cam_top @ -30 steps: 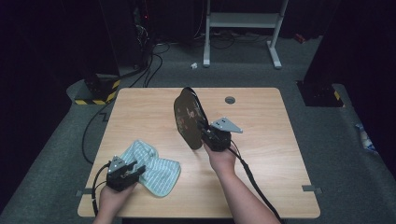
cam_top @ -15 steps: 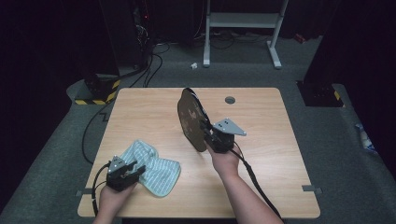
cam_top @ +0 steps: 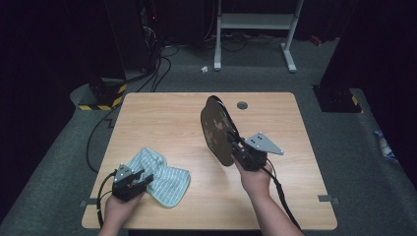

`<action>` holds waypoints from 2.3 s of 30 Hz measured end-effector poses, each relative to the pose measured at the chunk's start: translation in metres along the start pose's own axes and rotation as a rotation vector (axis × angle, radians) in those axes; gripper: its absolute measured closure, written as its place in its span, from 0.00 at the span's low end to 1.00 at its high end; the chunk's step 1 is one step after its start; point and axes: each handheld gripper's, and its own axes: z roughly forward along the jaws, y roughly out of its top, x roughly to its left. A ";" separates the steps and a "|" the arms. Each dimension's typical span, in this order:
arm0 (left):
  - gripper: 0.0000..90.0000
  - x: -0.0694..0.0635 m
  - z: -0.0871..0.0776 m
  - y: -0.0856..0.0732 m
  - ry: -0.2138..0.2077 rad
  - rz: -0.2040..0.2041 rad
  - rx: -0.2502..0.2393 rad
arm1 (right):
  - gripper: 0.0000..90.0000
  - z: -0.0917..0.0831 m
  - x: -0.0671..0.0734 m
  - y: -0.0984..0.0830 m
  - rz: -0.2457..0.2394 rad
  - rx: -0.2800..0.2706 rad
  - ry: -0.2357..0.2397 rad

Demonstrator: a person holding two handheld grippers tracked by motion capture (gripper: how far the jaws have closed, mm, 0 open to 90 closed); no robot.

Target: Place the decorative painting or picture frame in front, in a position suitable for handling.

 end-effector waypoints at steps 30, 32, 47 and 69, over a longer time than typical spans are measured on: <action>0.61 0.000 0.000 0.000 0.006 0.002 0.000 | 0.89 -0.082 -0.012 -0.044 0.023 -0.047 -0.061; 0.61 -0.001 0.000 0.000 0.005 0.001 0.001 | 0.89 -0.084 -0.012 -0.048 0.026 -0.052 -0.064; 0.61 -0.001 0.000 0.000 0.007 0.002 0.001 | 0.88 -0.086 -0.014 -0.060 0.044 -0.073 -0.071; 0.61 0.000 0.000 0.000 0.006 0.002 0.000 | 0.81 -0.064 -0.021 -0.060 0.096 -0.045 -0.063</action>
